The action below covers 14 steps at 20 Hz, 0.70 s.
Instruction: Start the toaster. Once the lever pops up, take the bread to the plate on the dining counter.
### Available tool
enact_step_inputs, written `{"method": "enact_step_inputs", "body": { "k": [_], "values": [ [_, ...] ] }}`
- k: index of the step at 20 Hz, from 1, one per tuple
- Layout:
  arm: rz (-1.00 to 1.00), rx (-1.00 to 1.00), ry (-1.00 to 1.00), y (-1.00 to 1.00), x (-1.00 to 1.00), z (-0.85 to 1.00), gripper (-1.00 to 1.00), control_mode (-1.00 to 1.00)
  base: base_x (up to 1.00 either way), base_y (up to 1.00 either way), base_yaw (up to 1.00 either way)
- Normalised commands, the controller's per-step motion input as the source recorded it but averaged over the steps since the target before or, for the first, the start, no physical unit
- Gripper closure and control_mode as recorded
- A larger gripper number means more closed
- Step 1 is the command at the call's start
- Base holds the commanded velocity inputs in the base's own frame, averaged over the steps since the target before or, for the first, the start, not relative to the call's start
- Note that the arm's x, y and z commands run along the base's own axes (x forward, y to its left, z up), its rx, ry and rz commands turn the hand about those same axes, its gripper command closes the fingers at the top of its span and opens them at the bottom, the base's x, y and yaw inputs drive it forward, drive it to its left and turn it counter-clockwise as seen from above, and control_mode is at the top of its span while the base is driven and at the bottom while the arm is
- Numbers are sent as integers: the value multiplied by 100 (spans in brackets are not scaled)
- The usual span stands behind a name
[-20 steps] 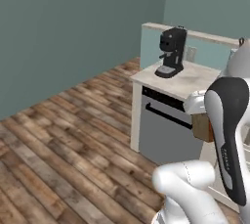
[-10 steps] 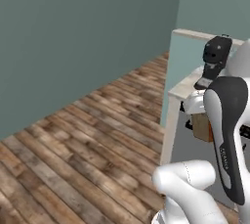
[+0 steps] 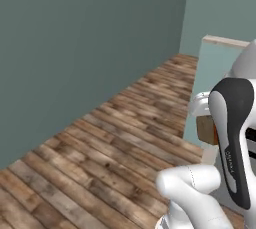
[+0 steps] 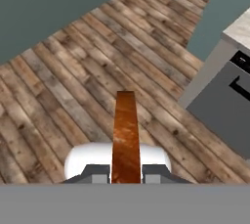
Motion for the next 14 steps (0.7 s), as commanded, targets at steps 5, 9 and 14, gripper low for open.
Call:
{"method": "enact_step_inputs", "body": {
  "k": [5, 9, 14],
  "values": [
    [0, 0, 0, 0, 0, 0, 100, 100, 88, 100, -33],
    [0, 0, 0, 0, 0, 0, 100, 100, 67, 100, -37],
    [0, 0, 0, 0, 0, 0, 100, 100, 53, 100, -49]
  ]
}}
